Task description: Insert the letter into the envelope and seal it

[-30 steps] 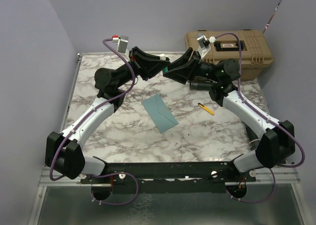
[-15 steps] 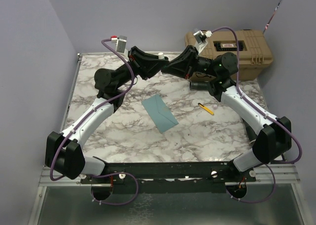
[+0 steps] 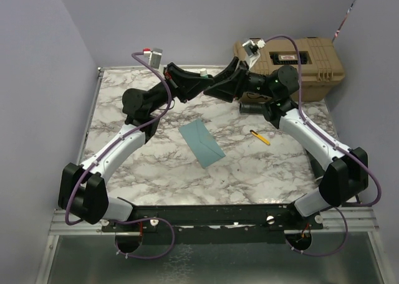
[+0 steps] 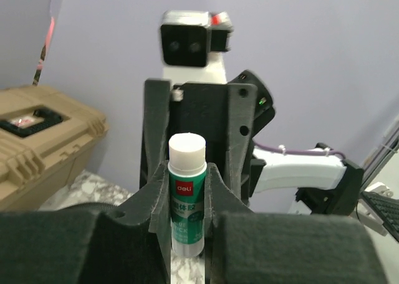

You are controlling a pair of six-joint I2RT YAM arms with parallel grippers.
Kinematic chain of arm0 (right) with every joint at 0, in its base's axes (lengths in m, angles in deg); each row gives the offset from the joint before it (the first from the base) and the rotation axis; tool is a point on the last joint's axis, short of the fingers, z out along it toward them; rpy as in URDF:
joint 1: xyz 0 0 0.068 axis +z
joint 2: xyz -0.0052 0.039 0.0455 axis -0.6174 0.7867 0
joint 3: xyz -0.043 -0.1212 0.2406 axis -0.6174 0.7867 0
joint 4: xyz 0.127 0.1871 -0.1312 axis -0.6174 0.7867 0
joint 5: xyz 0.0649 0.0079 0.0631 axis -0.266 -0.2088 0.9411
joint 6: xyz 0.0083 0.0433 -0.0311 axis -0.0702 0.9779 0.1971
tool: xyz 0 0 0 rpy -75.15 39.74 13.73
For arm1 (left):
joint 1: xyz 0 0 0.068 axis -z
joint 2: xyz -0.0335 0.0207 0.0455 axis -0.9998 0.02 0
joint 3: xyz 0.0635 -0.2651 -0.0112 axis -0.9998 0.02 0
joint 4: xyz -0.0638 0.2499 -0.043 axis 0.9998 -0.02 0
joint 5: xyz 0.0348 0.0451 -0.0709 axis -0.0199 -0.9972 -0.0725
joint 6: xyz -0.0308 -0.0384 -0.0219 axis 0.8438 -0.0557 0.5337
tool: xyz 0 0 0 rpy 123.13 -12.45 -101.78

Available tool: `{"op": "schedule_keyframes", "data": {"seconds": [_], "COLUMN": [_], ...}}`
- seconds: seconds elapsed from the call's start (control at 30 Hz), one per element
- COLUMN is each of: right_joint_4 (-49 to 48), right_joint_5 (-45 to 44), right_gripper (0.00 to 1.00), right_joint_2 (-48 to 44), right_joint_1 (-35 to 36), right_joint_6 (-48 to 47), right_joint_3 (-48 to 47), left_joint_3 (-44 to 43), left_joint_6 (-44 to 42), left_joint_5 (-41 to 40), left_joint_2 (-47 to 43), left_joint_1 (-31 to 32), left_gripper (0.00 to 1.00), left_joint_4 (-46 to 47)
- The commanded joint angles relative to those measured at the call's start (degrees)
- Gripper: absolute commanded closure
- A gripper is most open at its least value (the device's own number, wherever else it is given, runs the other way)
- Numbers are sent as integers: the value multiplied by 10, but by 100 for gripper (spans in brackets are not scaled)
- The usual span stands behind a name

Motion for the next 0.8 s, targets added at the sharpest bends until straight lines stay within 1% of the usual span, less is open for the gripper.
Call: {"op": "schedule_keyframes", "data": {"seconds": [0.0, 0.07, 0.1, 0.23, 0.27, 0.3, 0.37, 0.43, 0.47, 0.53, 0.6, 0.67, 0.77], "right_joint_4": [128, 236, 284, 447, 478, 509, 558, 616, 650, 718, 775, 788, 785], "right_joint_5": [-31, -83, -106, -205, -247, -295, -427, -582, -643, -730, -760, -768, -774], "right_gripper": [38, 33, 32, 31, 31, 31, 30, 30, 30, 32, 36, 41, 42], "right_joint_2": [-36, -57, -66, -87, -91, -95, -99, -89, -79, -50, -17, 15, 45], "right_joint_1": [3, 1, -1, -14, -17, -20, -25, -36, -46, -82, -125, -155, -172], "right_joint_6": [-94, -162, -188, -253, -261, -265, -257, -233, -210, -164, -128, -118, -113], "right_joint_3": [18, 28, 33, 40, 43, 48, 60, 69, 69, 69, 71, 79, 92], "left_joint_3": [36, 48, 54, 69, 70, 72, 79, 85, 88, 95, 100, 103, 108], "left_joint_6": [-48, -78, -96, -194, -221, -245, -281, -304, -310, -313, -312, -310, -302], "left_joint_5": [-30, -61, -81, -142, -159, -176, -197, -206, -208, -206, -200, -195, -186], "left_joint_2": [-7, -20, -27, -58, -65, -73, -81, -86, -88, -91, -92, -90, -88], "left_joint_1": [-10, -22, -28, -53, -56, -56, -56, -57, -56, -56, -56, -56, -56], "left_gripper": [100, 100, 100, 100, 100, 100, 100, 100, 100, 100, 100, 100, 100], "left_joint_4": [-46, -84, -109, -216, -248, -279, -317, -341, -348, -351, -351, -351, -347]}}
